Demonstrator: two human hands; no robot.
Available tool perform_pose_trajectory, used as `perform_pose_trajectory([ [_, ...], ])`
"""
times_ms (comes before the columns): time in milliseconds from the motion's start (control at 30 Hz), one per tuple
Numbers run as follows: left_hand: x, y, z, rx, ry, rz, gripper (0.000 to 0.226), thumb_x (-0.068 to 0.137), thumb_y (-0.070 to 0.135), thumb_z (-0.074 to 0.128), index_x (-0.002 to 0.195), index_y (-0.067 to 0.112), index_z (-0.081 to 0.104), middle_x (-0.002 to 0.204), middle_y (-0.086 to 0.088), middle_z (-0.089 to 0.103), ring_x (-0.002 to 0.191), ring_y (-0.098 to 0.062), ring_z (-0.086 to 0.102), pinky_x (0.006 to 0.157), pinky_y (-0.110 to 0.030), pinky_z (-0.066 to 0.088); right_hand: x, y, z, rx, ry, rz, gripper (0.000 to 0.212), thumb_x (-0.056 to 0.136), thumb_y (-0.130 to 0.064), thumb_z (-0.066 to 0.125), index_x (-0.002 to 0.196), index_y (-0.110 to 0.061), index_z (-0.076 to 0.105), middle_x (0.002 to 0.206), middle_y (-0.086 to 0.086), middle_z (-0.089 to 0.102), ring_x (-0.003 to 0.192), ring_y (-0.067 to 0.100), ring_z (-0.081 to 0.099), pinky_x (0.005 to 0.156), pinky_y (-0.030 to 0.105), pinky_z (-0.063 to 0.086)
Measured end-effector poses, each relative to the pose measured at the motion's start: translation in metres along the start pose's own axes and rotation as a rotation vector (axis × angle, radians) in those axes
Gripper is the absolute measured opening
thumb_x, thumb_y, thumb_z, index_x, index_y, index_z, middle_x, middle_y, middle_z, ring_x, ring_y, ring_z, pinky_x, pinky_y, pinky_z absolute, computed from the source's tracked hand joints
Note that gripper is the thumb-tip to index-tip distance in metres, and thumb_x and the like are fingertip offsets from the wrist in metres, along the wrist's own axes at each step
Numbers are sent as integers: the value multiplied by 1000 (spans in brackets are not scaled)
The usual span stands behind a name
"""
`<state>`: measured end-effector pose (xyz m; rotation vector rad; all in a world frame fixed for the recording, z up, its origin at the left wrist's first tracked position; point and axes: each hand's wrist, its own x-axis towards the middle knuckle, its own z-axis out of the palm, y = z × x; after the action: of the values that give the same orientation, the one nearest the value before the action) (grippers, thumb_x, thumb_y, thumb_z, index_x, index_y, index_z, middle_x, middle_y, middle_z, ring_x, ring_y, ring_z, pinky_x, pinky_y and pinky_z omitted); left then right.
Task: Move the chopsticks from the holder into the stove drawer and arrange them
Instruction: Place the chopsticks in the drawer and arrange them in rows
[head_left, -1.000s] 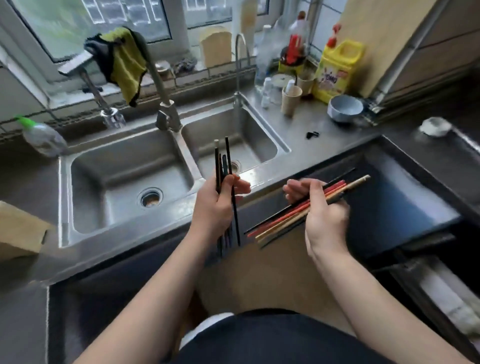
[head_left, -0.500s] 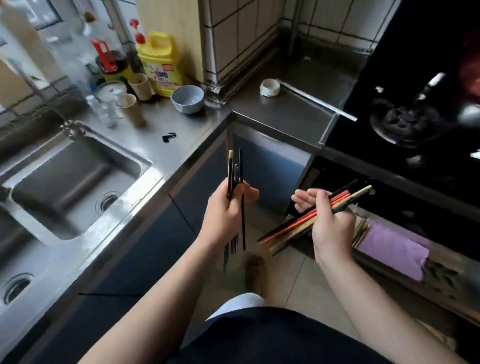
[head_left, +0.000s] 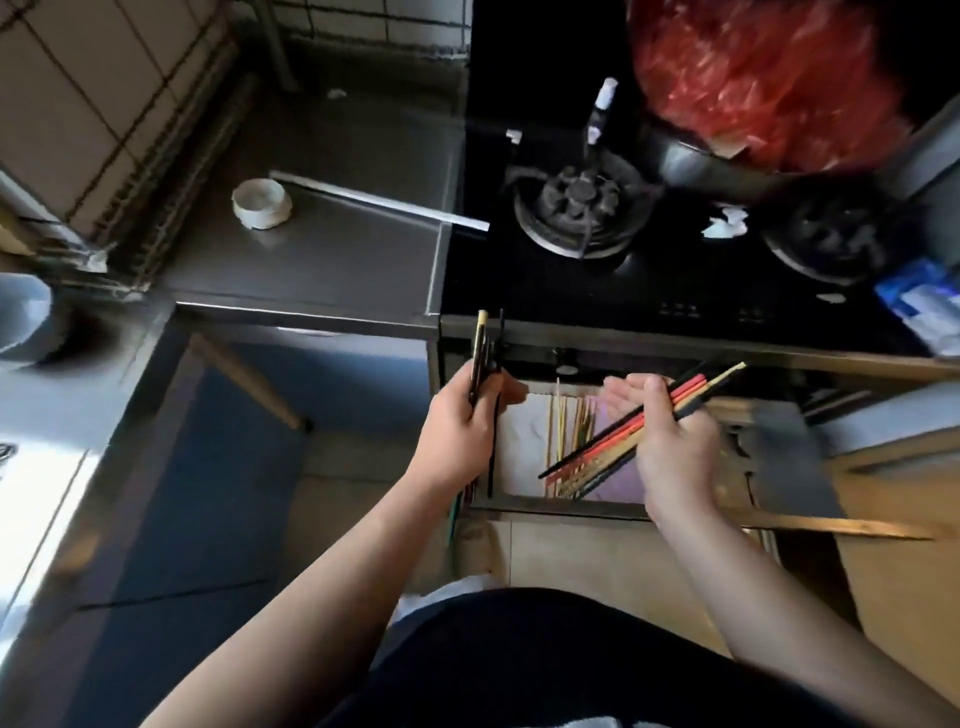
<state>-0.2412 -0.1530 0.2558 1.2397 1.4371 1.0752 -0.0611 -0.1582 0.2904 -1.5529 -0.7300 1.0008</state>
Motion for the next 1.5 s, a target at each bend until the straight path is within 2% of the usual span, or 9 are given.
perform_pose_trajectory([
  [100, 32, -1, 27, -35, -103, -44, 24, 104, 19, 43, 98, 12, 65, 95, 1, 74, 92, -10, 69, 90, -32, 54, 30, 7, -10, -63, 70, 10, 30, 103, -20, 43, 103, -2, 67, 97, 7, 75, 85, 8, 74, 76, 14, 56],
  [300, 73, -18, 76, 0, -226, -85, 21, 104, 20, 44, 105, 12, 63, 100, 5, 72, 99, -4, 67, 96, -32, 52, 78, 38, -29, -204, 182, 50, 33, 100, -37, 43, 96, -22, 72, 94, -7, 77, 90, 5, 73, 93, 33, 55],
  [500, 94, -55, 125, 47, -241, -127, 25, 104, 22, 43, 116, 13, 63, 108, 11, 71, 107, 1, 63, 98, -25, 47, 127, 84, -40, -123, 181, 83, 32, 100, -25, 46, 81, -27, 71, 93, 1, 78, 92, 15, 74, 94, 42, 55],
  [833, 108, -132, 212, 168, -308, -153, 23, 104, 19, 43, 122, 14, 57, 90, 31, 59, 80, 12, 58, 72, -1, 41, 201, 176, -60, -114, 147, 171, 27, 102, -18, 43, 86, -21, 64, 95, 6, 75, 89, 16, 75, 91, 36, 57],
  [967, 112, -177, 236, 261, -278, -225, 23, 104, 25, 43, 120, 16, 56, 80, 19, 63, 67, 7, 58, 61, -11, 42, 227, 221, -62, -136, 88, 206, 26, 102, -19, 43, 85, -20, 63, 95, 10, 75, 87, 17, 75, 88, 33, 58],
  [1100, 121, -219, 251, 267, -184, -300, 21, 104, 29, 42, 114, 19, 58, 100, 7, 72, 88, -12, 68, 79, -30, 52, 251, 260, -58, -155, 9, 269, 24, 102, -17, 43, 88, -11, 62, 93, 13, 74, 84, 19, 75, 79, 31, 59],
  [1267, 138, -258, 256, 223, -66, -399, 16, 104, 26, 42, 107, 19, 57, 91, 19, 67, 78, 12, 63, 75, -12, 50, 277, 303, -48, -230, -135, 307, 21, 100, -19, 47, 92, -8, 63, 90, 12, 73, 83, 21, 75, 82, 37, 59],
  [1367, 145, -283, 258, 190, -60, -462, 15, 104, 29, 42, 103, 22, 56, 96, 10, 72, 83, -2, 70, 80, -28, 54, 287, 325, -45, -293, -186, 344, 21, 101, -17, 46, 96, -4, 62, 92, 14, 72, 80, 21, 74, 77, 31, 59],
  [1500, 153, -314, 257, 184, -32, -566, 12, 103, 29, 44, 97, 24, 54, 95, 5, 74, 80, -10, 73, 75, -31, 54, 295, 352, -38, -369, -242, 388, 21, 100, -20, 46, 85, -14, 59, 88, 9, 71, 76, 18, 73, 68, 26, 55],
])
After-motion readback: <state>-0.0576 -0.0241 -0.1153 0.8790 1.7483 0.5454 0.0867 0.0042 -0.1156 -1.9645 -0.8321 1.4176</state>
